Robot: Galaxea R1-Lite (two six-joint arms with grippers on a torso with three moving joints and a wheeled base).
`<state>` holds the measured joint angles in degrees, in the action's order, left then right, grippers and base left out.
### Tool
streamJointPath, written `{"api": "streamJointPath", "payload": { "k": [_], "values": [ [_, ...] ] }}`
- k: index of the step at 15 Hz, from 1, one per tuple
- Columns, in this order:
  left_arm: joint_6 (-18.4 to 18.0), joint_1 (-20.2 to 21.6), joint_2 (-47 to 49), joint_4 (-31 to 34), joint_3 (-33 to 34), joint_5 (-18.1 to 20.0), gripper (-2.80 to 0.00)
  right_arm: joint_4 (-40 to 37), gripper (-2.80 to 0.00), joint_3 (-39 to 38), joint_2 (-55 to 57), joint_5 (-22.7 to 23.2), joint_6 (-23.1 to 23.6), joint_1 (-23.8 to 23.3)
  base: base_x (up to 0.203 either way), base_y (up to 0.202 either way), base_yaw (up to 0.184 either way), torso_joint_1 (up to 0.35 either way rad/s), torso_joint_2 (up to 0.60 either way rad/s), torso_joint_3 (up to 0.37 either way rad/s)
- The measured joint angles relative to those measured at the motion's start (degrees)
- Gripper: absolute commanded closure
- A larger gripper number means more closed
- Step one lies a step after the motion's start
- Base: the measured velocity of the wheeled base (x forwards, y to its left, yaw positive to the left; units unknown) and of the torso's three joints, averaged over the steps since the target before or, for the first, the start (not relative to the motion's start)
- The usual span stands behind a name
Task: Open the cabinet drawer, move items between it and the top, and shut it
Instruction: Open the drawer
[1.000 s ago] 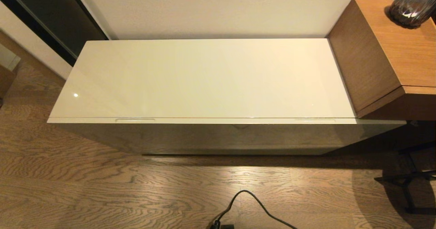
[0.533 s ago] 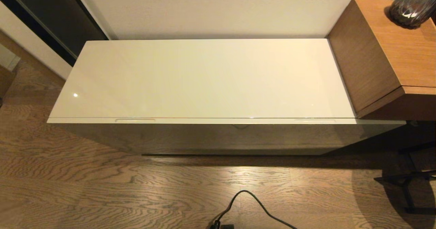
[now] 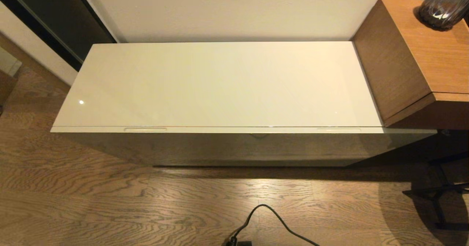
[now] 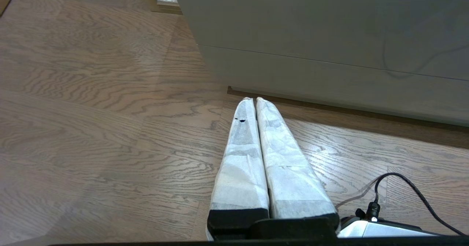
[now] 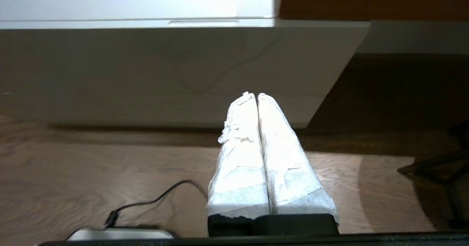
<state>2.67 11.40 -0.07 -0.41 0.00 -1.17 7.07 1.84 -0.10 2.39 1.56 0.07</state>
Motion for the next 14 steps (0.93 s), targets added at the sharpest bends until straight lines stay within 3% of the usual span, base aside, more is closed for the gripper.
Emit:
{"api": "streamJointPath", "payload": {
  "k": [3,14],
  "values": [
    [0.02,0.0,0.0,0.0,0.0,0.02,0.0,-7.13,0.0,-1.66,0.0,-1.82,1.4,-0.07,0.0,0.0,0.0,0.0,0.0,0.0],
    [0.01,-0.02,0.0,0.0,0.0,0.02,0.0,-7.59,0.0,-1.84,0.0,-2.23,0.76,-0.07,0.0,0.0,0.0,0.0,0.0,0.0]
  ]
}}
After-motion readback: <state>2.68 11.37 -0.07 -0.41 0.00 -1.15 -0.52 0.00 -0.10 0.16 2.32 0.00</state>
